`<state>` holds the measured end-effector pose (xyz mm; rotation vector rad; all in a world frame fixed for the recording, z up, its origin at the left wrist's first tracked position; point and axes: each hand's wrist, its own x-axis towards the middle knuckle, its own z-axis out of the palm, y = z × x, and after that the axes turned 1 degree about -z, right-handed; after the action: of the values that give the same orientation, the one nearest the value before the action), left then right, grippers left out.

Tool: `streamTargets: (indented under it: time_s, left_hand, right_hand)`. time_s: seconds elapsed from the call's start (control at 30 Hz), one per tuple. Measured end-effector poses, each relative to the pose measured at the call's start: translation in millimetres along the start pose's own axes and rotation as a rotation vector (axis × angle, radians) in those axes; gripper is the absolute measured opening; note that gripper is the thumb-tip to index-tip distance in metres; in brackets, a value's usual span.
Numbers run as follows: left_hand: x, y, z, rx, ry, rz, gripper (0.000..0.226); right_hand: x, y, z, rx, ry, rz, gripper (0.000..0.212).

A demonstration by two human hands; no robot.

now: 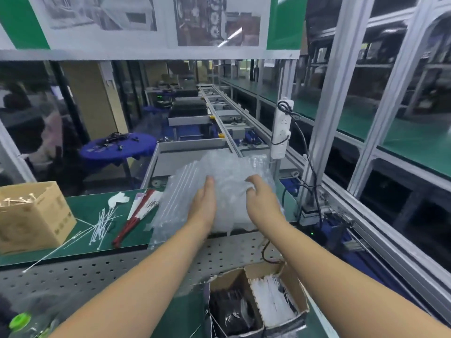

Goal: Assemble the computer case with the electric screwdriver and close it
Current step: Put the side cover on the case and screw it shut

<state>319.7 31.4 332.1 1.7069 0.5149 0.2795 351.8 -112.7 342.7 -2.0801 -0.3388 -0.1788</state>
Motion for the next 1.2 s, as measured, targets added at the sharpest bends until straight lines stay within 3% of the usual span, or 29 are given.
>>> streamTargets:
  time_s: [0.1, 0.2, 0.3, 0.4, 0.47, 0.57, 0.67, 0.77, 0.83, 0.9, 0.93, 1.0, 1.07, 1.13, 1.2]
  left_hand:
    - [-12, 34, 4, -0.362, -0.235, -0.228, 0.091]
    - [-36, 51, 14, -0.482, -0.475, -0.380, 0.085]
    - [-80, 50, 49, -0.309, -0.439, -0.394, 0.057]
    - [-136, 42, 98, -0.086, -0.302, -0.225, 0.038]
    - [-181, 34, 136, -0.028, -0.400, -0.214, 0.031]
    - [-244, 18, 192, 0.216, -0.465, -0.154, 0.020]
    - [-309, 12, 251, 0.459, -0.569, -0.027, 0.005]
    - [-374, 12, 313, 0.515, -0.781, 0.080, 0.020]
    - [-421, 8, 355, 0.368, -0.960, -0.023, 0.023]
    - [-470, -2, 389, 0.220, -1.140, -0.132, 0.019]
    - [-493, -10, 406, 0.197, -1.204, -0.132, 0.019]
    - [-531, -35, 436, 0.296, -1.246, 0.015, 0.047]
    - [-558, -59, 456, 0.491, -1.158, 0.430, 0.078]
    - [-576, -72, 463, 0.570, -1.081, 0.930, 0.076]
    - [-582, -82, 470, 0.756, -1.139, 1.379, 0.055]
  right_hand:
    - [-24, -20, -33, 0.176, -0.141, 0.024, 0.032]
    - [-59, -31, -76, 0.271, -0.361, 0.086, 0.027]
    - [-102, -18, -127, 0.245, -0.569, 0.143, 0.019]
    - [-147, 11, -191, 0.253, -0.609, 0.192, 0.045]
    - [-179, 37, -234, 0.291, -0.623, 0.233, 0.061]
    - [-230, 77, -291, 0.298, -0.460, 0.286, 0.081]
    - [-287, 120, -346, 0.047, -0.212, 0.249, 0.107]
    - [-346, 160, -394, -0.239, -0.235, 0.339, 0.123]
    - [-386, 184, -418, -0.229, -0.168, 0.372, 0.091]
    - [-428, 208, -437, -0.318, 0.049, 0.402, 0.050]
    - [-451, 220, -448, -0.377, 0.136, 0.456, 0.044]
    - [-500, 245, -468, -0.495, 0.246, 0.617, 0.035]
    - [-542, 273, -479, -0.556, 0.344, 0.786, 0.039]
    - [-567, 289, -480, -0.592, 0.394, 0.926, 0.052]
    - [-579, 301, -473, -0.696, 0.355, 1.030, 0.070]
